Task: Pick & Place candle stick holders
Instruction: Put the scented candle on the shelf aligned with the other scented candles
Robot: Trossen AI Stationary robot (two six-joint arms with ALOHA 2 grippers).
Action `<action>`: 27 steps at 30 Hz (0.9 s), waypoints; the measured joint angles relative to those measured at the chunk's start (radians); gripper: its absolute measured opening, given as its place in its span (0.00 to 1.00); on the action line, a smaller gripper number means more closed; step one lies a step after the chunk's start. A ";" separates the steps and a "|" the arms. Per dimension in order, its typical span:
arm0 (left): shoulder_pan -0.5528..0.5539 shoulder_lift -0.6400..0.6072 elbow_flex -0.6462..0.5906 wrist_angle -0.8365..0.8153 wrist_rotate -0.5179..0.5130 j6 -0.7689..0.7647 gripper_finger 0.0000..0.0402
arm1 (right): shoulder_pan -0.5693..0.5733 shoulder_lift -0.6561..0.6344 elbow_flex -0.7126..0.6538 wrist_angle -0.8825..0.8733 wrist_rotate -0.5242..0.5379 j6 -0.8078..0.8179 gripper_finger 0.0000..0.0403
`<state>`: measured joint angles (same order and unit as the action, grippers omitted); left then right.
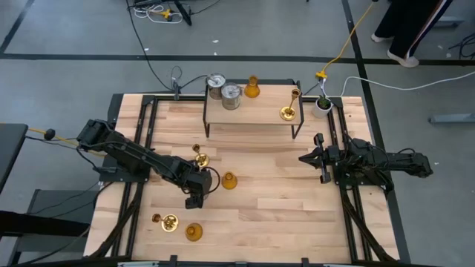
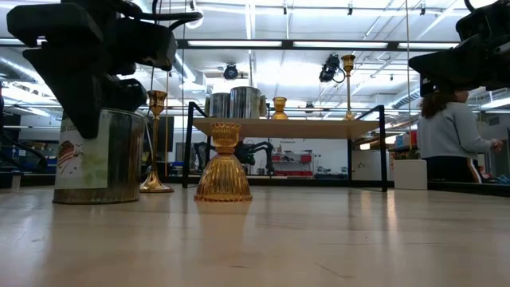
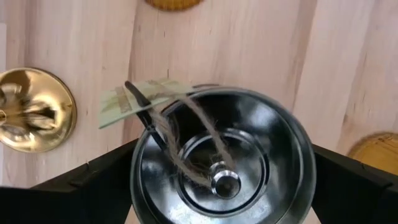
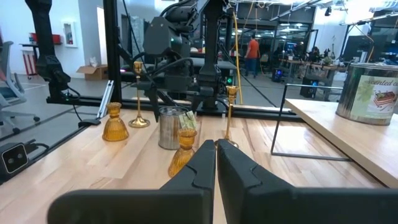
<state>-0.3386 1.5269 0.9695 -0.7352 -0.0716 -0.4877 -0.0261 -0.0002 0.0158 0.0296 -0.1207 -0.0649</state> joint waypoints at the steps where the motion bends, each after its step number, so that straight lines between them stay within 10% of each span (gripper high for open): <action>1: 0.000 0.000 0.000 0.004 -0.003 -0.002 0.99 | 0.000 0.000 0.000 0.000 0.000 0.000 0.05; 27: 0.002 0.000 0.159 -0.030 0.104 -0.128 0.93 | 0.000 0.000 0.000 0.000 0.000 0.000 0.05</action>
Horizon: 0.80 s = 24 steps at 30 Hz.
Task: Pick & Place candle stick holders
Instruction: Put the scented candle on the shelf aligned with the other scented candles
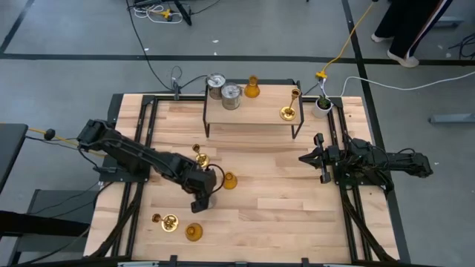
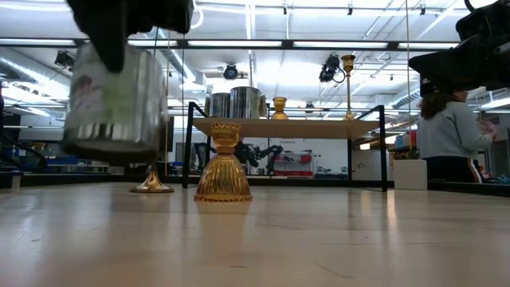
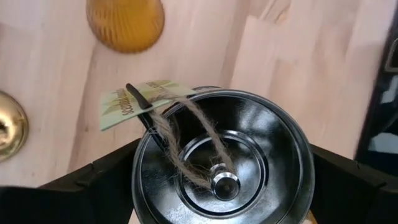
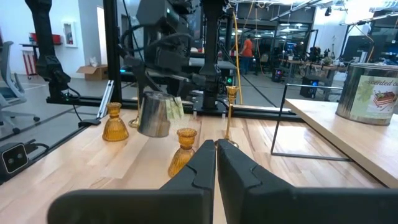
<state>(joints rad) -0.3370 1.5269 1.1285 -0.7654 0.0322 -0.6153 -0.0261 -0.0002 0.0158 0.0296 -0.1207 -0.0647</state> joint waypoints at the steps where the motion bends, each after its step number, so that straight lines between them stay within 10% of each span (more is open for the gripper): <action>1: 0.000 0.000 0.011 -0.002 -0.003 -0.003 0.93 | 0.000 0.000 0.000 0.000 0.000 0.000 0.05; 24: 0.141 -0.002 0.357 -0.163 -0.035 0.134 0.93 | 0.000 0.000 0.000 0.000 0.000 0.000 0.05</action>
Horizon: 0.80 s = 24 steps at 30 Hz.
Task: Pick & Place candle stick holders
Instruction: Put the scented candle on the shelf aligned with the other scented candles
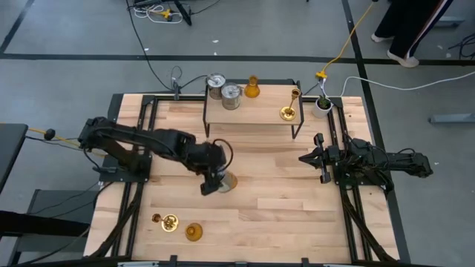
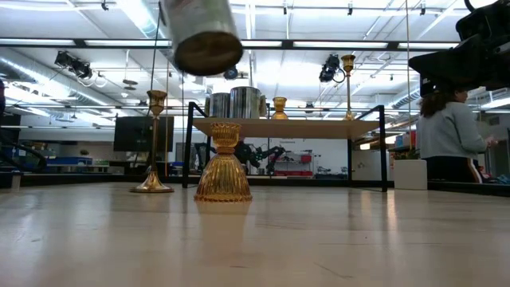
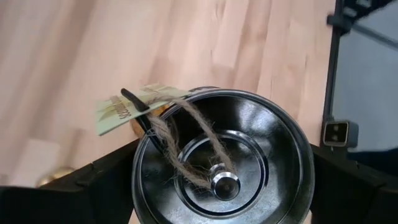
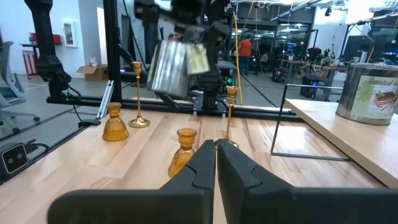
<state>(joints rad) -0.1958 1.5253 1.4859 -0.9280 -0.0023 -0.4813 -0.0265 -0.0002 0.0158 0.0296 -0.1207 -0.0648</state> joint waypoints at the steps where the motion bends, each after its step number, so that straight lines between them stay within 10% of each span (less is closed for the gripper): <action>1: 0.012 -0.001 0.012 -0.002 -0.004 0.019 0.93 | 0.000 0.000 0.000 0.000 0.000 0.000 0.05; 24: 0.250 -0.001 0.221 -0.024 -0.005 0.312 0.93 | 0.000 0.000 0.000 0.000 0.000 0.000 0.05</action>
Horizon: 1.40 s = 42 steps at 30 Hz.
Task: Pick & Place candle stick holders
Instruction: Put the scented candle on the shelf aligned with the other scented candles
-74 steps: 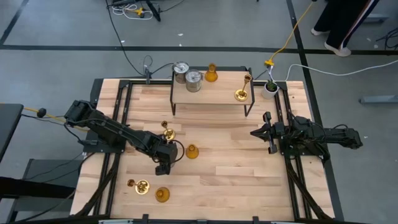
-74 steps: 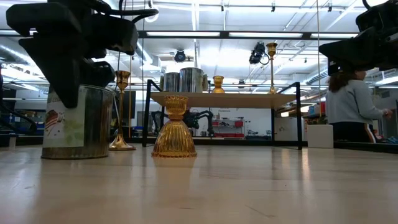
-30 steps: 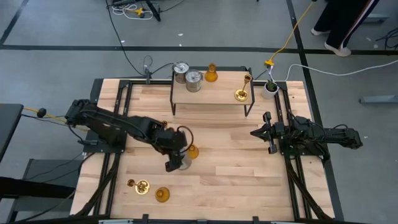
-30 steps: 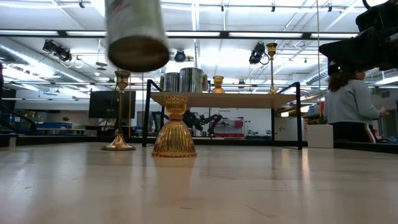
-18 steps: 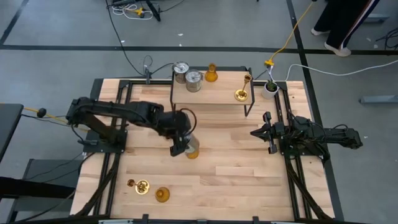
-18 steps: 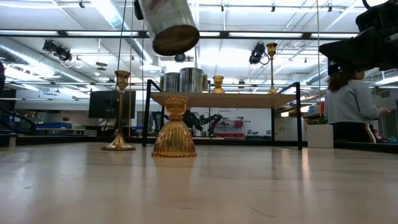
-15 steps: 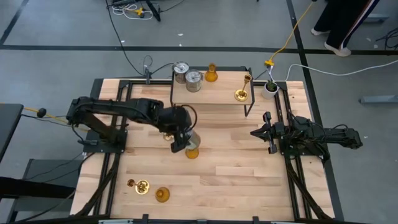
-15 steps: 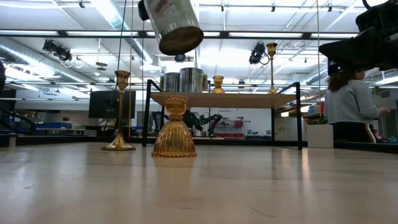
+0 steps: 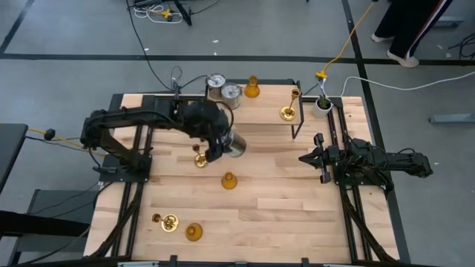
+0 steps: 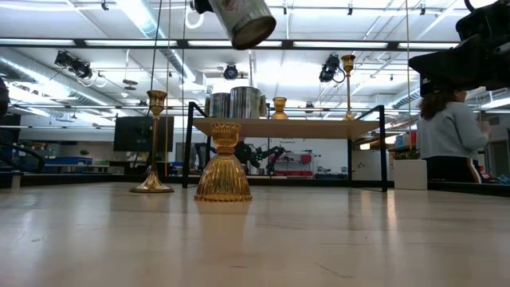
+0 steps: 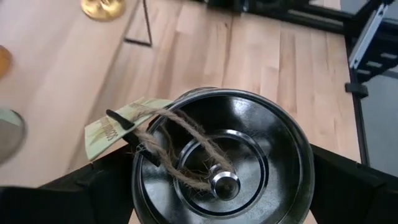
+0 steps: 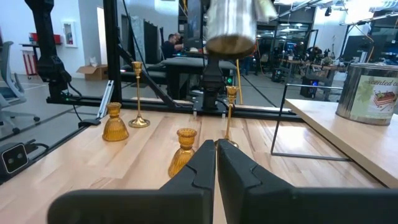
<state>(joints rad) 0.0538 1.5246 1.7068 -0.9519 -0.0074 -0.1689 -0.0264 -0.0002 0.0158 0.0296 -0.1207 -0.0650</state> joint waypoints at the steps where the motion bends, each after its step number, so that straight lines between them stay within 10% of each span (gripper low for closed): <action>1: 0.010 0.000 0.012 -0.003 0.001 0.006 0.93 | 0.000 0.000 0.000 0.000 0.000 0.000 0.05; 42: 0.416 0.119 0.075 -0.141 -0.022 0.322 0.93 | 0.000 0.000 0.000 0.000 0.000 0.000 0.05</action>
<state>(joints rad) 0.4695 1.6432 1.7821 -1.0925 -0.0295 0.1532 -0.0264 -0.0002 0.0158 0.0298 -0.1207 -0.0649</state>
